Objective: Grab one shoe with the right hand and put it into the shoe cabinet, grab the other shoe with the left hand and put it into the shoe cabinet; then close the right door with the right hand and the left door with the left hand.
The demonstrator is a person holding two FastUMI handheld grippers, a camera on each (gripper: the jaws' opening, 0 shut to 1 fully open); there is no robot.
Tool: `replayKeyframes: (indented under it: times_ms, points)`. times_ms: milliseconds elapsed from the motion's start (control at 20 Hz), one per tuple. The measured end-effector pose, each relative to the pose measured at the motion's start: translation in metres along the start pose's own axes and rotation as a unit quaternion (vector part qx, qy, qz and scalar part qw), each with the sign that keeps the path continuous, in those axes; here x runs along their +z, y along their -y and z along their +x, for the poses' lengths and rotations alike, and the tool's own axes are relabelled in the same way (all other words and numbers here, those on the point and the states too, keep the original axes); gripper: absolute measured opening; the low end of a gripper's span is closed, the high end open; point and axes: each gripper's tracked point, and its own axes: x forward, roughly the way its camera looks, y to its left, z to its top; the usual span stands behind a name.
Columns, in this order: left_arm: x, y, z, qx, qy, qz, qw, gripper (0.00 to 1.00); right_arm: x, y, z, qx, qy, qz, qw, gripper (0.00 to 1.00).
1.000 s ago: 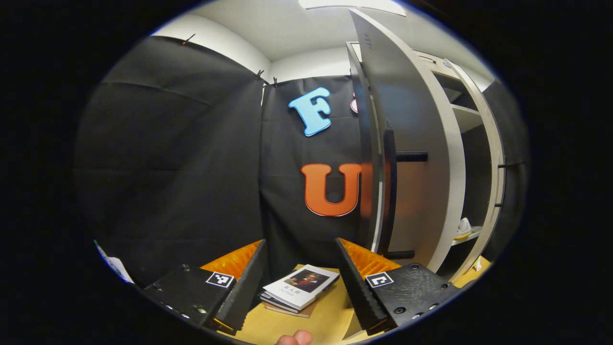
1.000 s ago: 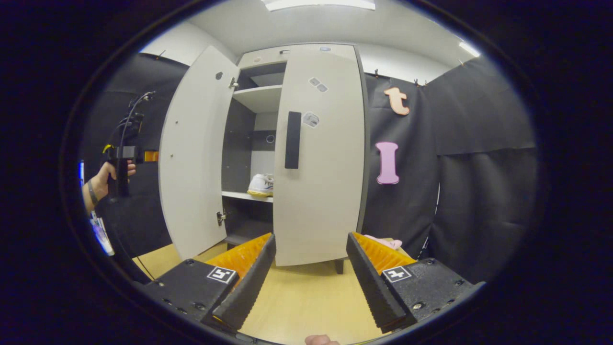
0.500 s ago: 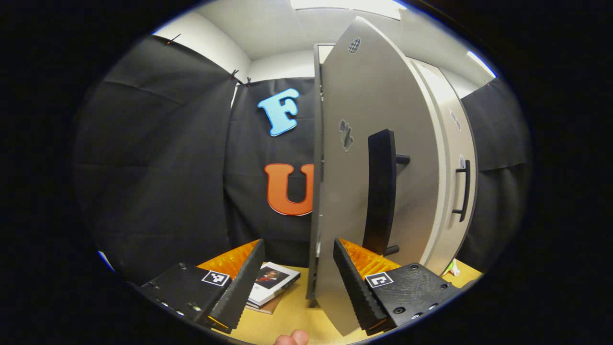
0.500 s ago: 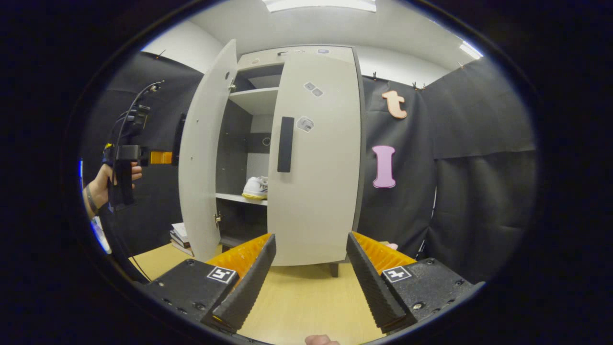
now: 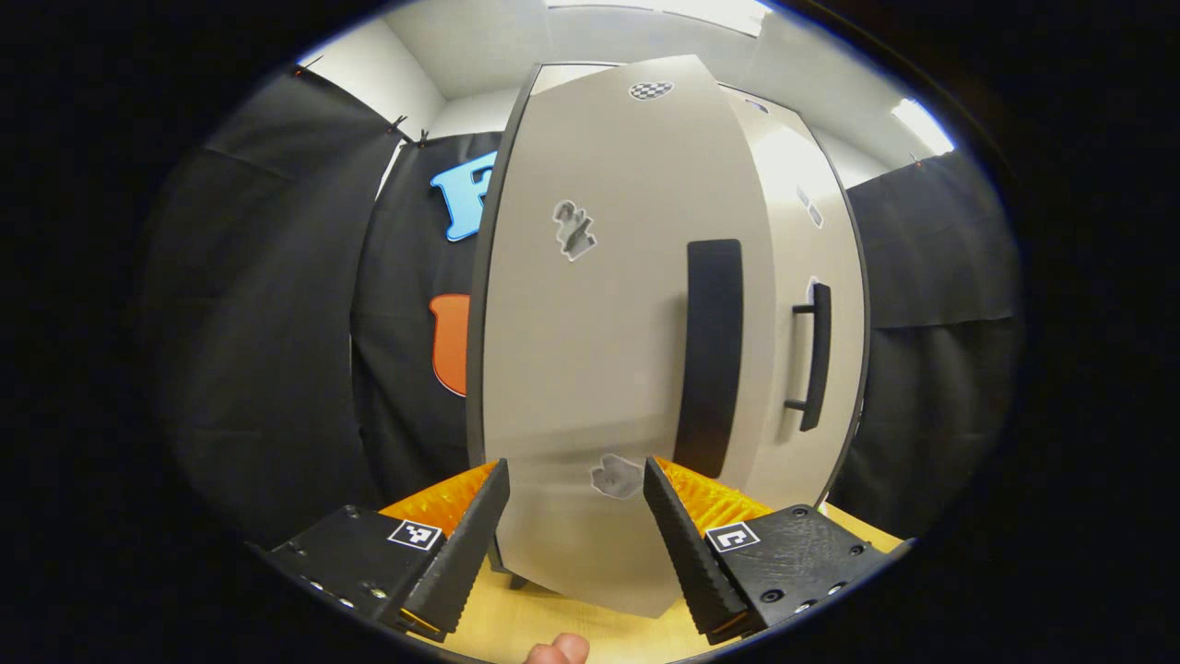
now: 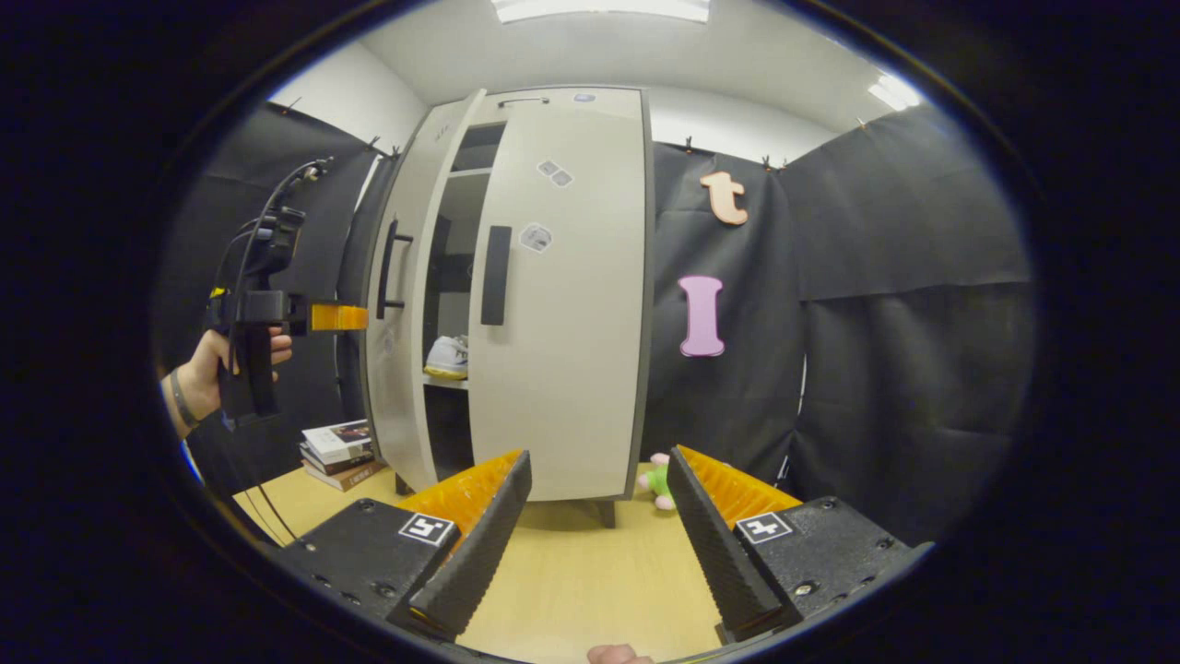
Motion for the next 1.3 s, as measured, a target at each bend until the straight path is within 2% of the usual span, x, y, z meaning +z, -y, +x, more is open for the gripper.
replayKeyframes:
  times_ms: [350,750,1300]
  points:
    - [-0.035,0.030,-0.066,-0.012,0.005,0.012,1.000,0.89,-0.010,0.012,-0.004,-0.017,-0.008,0.008,1.000,0.96]
    - [-0.057,0.051,-0.146,-0.023,-0.008,0.001,1.000,0.89,0.004,-0.009,-0.017,0.006,0.006,0.007,1.000,0.96]
    - [-0.053,0.035,-0.179,-0.001,0.010,0.005,1.000,0.89,0.014,-0.045,-0.033,0.041,0.023,0.012,0.999,0.96]
